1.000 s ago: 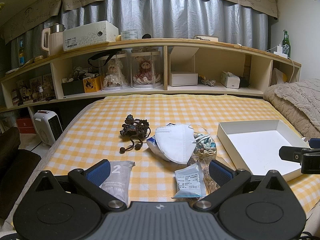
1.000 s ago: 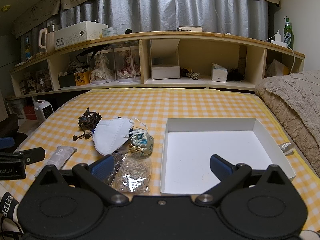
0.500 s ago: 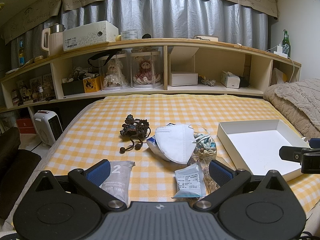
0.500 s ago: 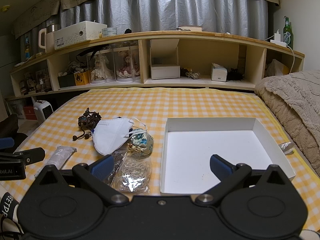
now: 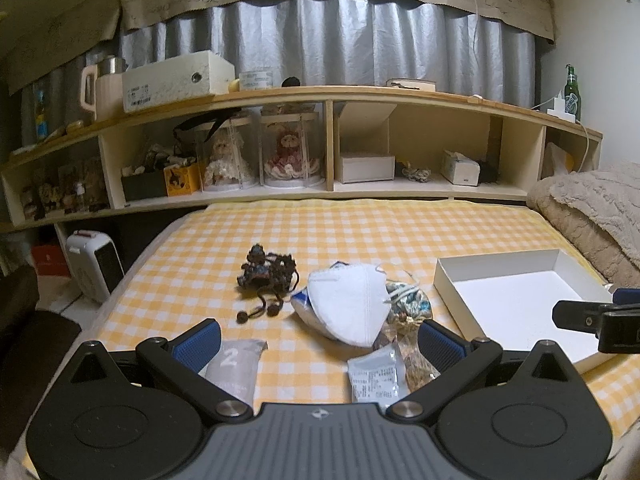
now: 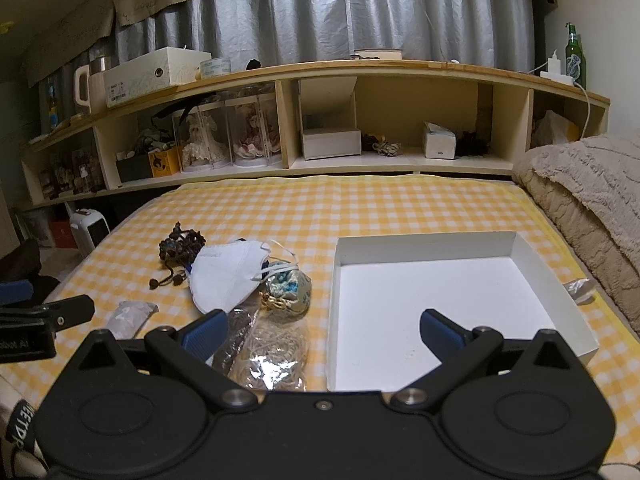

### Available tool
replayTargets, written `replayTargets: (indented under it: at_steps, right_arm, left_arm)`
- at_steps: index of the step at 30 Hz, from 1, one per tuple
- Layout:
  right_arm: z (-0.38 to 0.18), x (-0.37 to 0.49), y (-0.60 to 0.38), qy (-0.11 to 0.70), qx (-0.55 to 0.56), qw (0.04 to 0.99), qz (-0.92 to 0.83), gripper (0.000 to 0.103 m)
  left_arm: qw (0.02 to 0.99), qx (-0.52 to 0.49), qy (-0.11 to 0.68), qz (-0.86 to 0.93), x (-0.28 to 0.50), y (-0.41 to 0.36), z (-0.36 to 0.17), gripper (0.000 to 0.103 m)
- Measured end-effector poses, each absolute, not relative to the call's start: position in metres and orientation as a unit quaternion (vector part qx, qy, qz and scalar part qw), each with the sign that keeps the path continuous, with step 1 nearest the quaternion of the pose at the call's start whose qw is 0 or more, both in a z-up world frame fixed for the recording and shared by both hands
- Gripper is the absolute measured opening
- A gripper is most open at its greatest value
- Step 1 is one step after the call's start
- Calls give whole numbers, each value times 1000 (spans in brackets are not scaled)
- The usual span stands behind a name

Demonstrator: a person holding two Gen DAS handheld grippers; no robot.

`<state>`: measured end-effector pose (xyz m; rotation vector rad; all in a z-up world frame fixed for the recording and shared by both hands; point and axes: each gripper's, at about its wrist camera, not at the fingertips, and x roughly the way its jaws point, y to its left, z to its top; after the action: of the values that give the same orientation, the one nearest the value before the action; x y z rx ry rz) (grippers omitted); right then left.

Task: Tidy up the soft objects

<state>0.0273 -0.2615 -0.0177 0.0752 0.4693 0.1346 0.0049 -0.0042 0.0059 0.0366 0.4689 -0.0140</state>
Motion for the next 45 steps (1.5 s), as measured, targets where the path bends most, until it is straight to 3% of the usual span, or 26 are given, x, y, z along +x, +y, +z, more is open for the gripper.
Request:
replayTargets:
  at_steps: [19, 23, 32, 45]
  right_arm:
    - [-17, 114, -263, 257, 47, 961, 93, 102]
    - [-27, 139, -261, 297, 56, 946, 117, 88]
    - [-64, 177, -241, 399, 82, 898, 163, 73]
    - [-100, 199, -210, 479, 65, 859, 169, 66]
  left_arm:
    - [960, 30, 278, 4, 113, 24, 10, 103]
    - [948, 35, 317, 14, 144, 42, -5, 103]
    - [892, 33, 450, 27, 194, 75, -62, 103]
    - [826, 1, 561, 61, 206, 99, -116, 103]
